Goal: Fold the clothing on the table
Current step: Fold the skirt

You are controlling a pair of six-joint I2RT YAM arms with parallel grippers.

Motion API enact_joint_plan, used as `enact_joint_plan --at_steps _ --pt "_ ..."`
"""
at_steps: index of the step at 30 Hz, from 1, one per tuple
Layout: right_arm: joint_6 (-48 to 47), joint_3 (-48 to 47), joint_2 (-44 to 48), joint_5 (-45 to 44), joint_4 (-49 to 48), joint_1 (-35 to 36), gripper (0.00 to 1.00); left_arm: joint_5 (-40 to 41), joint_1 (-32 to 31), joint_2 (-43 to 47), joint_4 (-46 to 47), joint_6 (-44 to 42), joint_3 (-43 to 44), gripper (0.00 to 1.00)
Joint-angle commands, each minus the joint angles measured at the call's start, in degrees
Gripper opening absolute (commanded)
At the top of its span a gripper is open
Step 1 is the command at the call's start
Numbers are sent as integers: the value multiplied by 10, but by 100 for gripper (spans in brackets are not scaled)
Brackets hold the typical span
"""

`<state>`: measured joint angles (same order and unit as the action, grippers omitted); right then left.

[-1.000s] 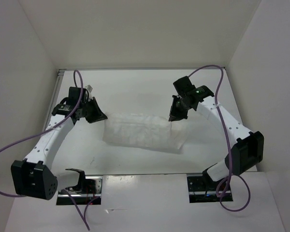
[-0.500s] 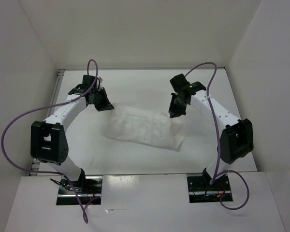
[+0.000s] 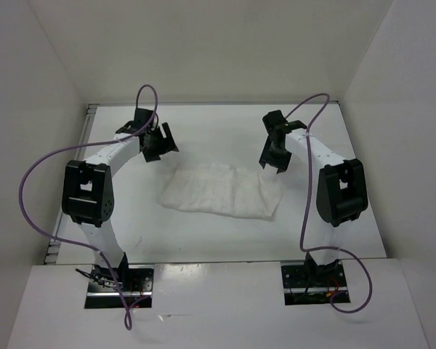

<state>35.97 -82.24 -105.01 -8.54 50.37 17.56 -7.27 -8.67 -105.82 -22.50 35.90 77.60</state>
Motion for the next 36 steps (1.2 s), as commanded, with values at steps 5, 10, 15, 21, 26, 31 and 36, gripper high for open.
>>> enact_joint_plan --at_steps 5,10,15,21,26,31,36 --pt "10 -5 128 -44 -11 15 59 96 6 136 10 10 -3 100" --pt "10 21 147 -11 24 58 60 67 18 252 -40 29 -110 100" --pt "10 108 194 92 -17 63 63 3 23 351 -12 68 -265 100" --pt "22 163 207 137 -48 63 66 4 17 331 -5 85 -299 100" --pt "28 182 202 127 -43 63 66 -23 17 274 32 90 -317 100" --pt "39 192 217 121 -32 63 66 4 6 240 33 97 -323 100" --pt "51 192 241 121 -26 63 66 16 1 221 33 109 -329 100"
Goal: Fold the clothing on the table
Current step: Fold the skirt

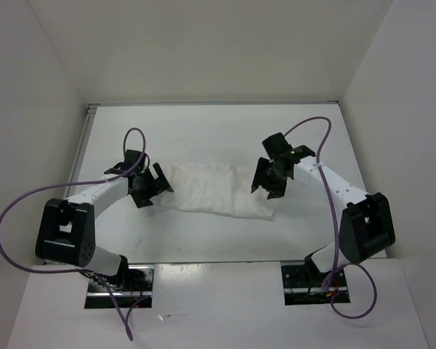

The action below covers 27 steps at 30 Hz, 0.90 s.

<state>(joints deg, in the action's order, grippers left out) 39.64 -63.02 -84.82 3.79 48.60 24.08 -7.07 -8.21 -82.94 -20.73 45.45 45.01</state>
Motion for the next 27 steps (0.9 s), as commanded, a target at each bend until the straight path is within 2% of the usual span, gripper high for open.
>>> enact_joint_plan --at_steps 1,3,5,6,7,10,17,18,21,24,25,27 --pt "14 0 45 2 -9 -2 66 14 -4 -8 15 13 -3 100" --pt "20 0 50 9 -9 -2 66 14 -4 -14 20 13 -8 99" --pt "20 0 56 17 -14 -2 66 14 -10 -26 20 13 -8 92" --pt "25 0 61 24 -14 -2 66 14 -10 -26 26 13 -13 88" --pt "25 -5 62 24 -14 -2 66 14 -10 -39 31 13 -13 78" --pt "32 -12 75 34 -14 -2 66 -4 -10 -59 39 18 -19 64" --pt "43 -18 85 75 -32 -2 66 -31 -21 -94 50 18 -24 61" --pt "43 -18 85 80 -39 -2 66 -36 -21 -94 55 18 -24 50" --pt "54 -18 80 86 -44 11 66 -42 -26 -108 60 13 -24 31" --pt "61 -18 75 103 -59 23 66 -48 -26 -130 61 13 -24 5" --pt "61 -18 75 111 -70 28 66 -48 -26 -130 61 13 -16 0" --pt "61 -18 59 125 -81 34 66 -54 -26 -137 61 8 -11 0"
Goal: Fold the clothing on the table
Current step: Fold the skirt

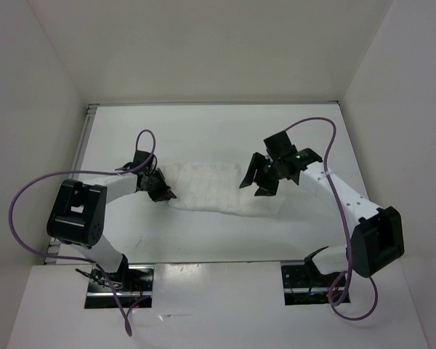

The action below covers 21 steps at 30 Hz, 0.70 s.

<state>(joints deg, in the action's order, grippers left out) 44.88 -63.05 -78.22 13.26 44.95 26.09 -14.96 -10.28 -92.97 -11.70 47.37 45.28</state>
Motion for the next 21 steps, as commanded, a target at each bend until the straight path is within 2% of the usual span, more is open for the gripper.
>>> enact_joint_plan --at_steps 1,3,4,6,7,13,21 --pt "8 -13 -24 44 -56 14 66 20 -5 -30 -30 -11 -13 0" --pt "3 -13 -46 58 -63 33 57 20 -5 -6 -30 -11 -13 0" --pt "-2 -13 -71 63 -72 39 32 20 -5 8 -30 -11 -13 0" --pt "-8 -28 -98 63 -79 57 7 20 -5 13 -42 -11 -1 0" --pt "-8 -40 -112 63 -86 63 0 20 -5 20 -42 -17 -1 0" --pt "-28 -97 -217 71 -105 75 0 25 -11 31 -48 -22 5 0" --pt "-33 -117 -325 77 -123 81 0 19 -11 43 -53 -34 17 0"
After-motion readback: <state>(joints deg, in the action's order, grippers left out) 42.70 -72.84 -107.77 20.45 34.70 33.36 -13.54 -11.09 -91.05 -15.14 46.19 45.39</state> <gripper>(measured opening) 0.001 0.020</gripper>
